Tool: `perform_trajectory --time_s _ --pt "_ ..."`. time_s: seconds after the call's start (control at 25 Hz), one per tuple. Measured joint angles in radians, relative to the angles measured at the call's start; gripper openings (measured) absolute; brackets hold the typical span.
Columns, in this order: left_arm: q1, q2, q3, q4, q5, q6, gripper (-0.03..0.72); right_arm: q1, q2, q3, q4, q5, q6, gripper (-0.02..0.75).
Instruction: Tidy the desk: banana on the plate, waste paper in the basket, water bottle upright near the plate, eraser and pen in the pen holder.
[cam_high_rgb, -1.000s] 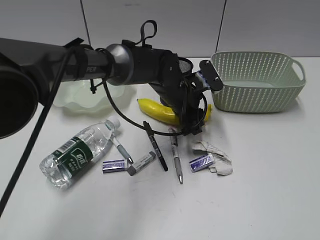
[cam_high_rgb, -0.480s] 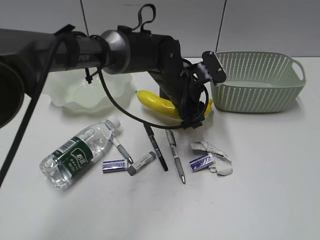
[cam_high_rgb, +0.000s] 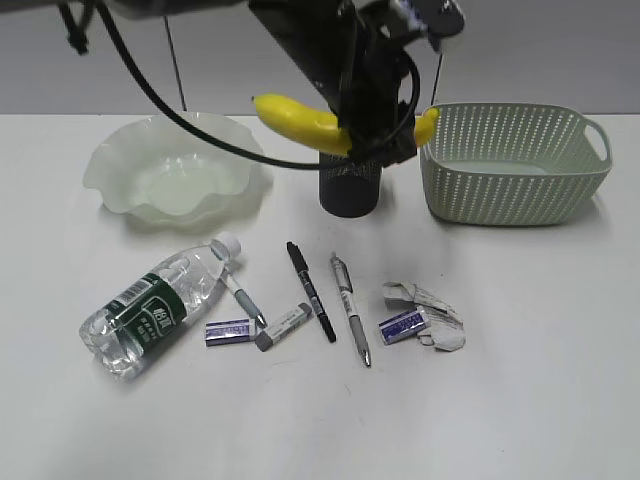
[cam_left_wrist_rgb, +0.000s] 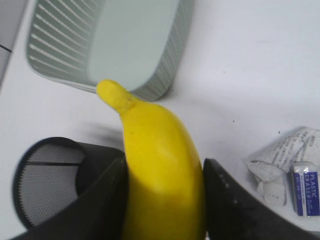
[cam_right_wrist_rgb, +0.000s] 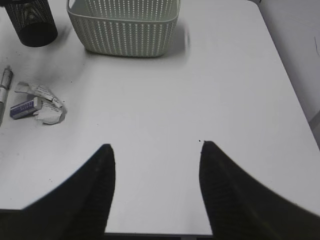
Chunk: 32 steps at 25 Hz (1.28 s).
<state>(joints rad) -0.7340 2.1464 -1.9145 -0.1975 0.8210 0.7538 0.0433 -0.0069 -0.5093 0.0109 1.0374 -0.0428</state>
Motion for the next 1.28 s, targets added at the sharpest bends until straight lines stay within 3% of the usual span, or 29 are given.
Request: perform_trajectory --time_s 0.12,0.24,0.4,0.72,0.96,1.28 --pt "0.002 -0.073 0.000 0.024 -0.009 -0.008 0.336 0.000 0.000 0.000 0.000 0.000 0.000 0.436" --pt "0.030 -0.112 0.000 0.098 -0.037 -0.091 0.336 0.000 0.000 0.000 0.000 0.000 0.000 0.436" --pt "0.136 -0.106 0.000 0.179 -0.040 -0.229 0.336 0.000 0.000 0.000 0.000 0.000 0.000 0.436" --pt "0.355 -0.020 0.000 0.144 -0.106 -0.343 0.336 0.000 0.000 0.000 0.000 0.000 0.000 0.436" --pt "0.406 0.084 0.000 0.117 -0.118 -0.350 0.336 0.000 0.000 0.000 0.000 0.000 0.000 0.436" --pt "0.416 0.115 0.000 0.102 -0.111 -0.363 0.365 0.000 0.000 0.000 0.000 0.000 0.000 0.436"
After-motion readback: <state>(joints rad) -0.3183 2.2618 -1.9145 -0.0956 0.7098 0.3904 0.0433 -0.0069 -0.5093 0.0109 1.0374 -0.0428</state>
